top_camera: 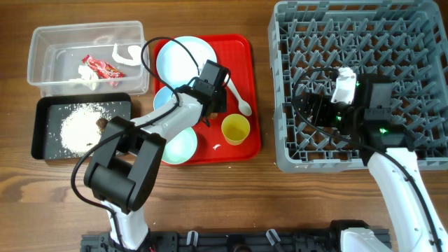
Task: Sort waste into correct bins and load items into the dishwasher rack
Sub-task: 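Carry the carrot left and drop it onto the black tray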
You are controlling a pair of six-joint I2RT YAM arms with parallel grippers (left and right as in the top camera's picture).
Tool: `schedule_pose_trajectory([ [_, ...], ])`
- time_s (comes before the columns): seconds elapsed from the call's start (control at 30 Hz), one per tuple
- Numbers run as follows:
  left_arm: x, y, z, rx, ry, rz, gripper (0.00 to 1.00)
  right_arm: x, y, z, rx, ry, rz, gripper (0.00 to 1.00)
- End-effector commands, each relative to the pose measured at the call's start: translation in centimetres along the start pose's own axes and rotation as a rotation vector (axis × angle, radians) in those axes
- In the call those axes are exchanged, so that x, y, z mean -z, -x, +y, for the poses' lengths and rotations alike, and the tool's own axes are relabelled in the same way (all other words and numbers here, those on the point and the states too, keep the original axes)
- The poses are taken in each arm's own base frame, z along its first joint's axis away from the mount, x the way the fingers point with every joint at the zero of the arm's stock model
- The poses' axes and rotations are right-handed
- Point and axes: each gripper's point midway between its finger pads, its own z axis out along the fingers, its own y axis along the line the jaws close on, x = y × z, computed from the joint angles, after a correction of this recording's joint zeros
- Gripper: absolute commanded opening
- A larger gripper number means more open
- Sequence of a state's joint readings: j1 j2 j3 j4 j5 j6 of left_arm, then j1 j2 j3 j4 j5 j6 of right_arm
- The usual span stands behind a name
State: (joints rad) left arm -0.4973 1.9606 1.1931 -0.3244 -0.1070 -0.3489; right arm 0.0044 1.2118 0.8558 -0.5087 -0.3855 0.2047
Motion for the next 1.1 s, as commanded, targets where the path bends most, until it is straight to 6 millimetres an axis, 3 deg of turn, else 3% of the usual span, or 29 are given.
schedule_pose_trajectory([
  [0.0, 0.2, 0.4, -0.1, -0.015, 0.003, -0.014, 0.04, 0.2, 0.8, 0.7, 0.005, 0.024, -0.016, 1.00],
  [0.1, 2.2, 1.9, -0.5, -0.009, -0.015, -0.054, 0.04, 0.2, 0.9, 0.7, 0.006, 0.024, -0.016, 1.00],
  [0.2, 5.6, 4.0, -1.4, -0.003, -0.055, -0.105, 0.04, 0.2, 0.8, 0.7, 0.006, 0.023, -0.015, 1.00],
  [0.27, 10.9, 6.4, -2.5, 0.004, -0.132, -0.189, 0.04, 0.2, 0.8, 0.8, 0.006, 0.024, -0.016, 1.00],
  [0.4, 16.1, 7.0, -1.2, 0.022, -0.129, -0.249, 0.04, 0.2, 0.9, 0.7, 0.005, 0.024, -0.016, 1.00],
  [0.47, 18.1, 6.9, 0.7, 0.043, -0.075, -0.267, 0.04, 0.2, 0.9, 0.7, 0.005, 0.024, -0.016, 1.00],
  [0.57, 20.8, 6.4, 6.2, 0.142, 0.100, -0.292, 0.04, 0.2, 0.9, 0.7, 0.005, 0.024, -0.016, 1.00],
  [0.67, 22.9, 5.0, 12.9, 0.289, 0.297, -0.282, 0.04, 0.2, 0.8, 0.8, 0.005, 0.024, -0.016, 1.00],
  [0.9, 22.3, 1.4, 23.4, 0.614, 0.507, -0.168, 0.04, 0.2, 0.8, 0.7, 0.004, 0.024, -0.015, 1.00],
  [1.07, 19.6, -0.9, 29.0, 0.846, 0.570, -0.140, 0.04, 0.2, 0.8, 0.8, 0.004, 0.024, -0.016, 1.00],
])
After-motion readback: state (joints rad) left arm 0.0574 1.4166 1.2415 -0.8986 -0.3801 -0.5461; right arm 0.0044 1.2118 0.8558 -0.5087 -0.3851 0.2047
